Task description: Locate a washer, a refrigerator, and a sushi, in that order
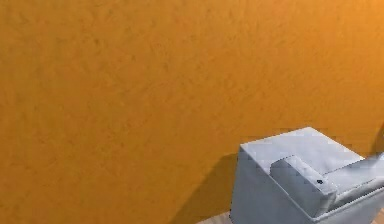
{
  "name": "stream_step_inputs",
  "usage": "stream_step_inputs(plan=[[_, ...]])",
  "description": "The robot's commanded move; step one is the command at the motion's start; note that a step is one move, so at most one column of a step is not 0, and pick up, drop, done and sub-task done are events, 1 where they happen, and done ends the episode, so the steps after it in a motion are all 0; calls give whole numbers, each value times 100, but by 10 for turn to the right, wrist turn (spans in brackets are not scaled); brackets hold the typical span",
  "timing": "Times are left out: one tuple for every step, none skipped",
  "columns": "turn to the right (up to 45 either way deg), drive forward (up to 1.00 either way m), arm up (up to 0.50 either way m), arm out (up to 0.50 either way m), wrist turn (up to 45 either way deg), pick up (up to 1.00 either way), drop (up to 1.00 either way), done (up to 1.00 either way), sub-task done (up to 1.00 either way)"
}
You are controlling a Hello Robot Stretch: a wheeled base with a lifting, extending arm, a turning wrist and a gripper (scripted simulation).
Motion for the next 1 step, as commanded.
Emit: stream_step_inputs(plan=[[330,0,0,0,0,0,0,0,0]])
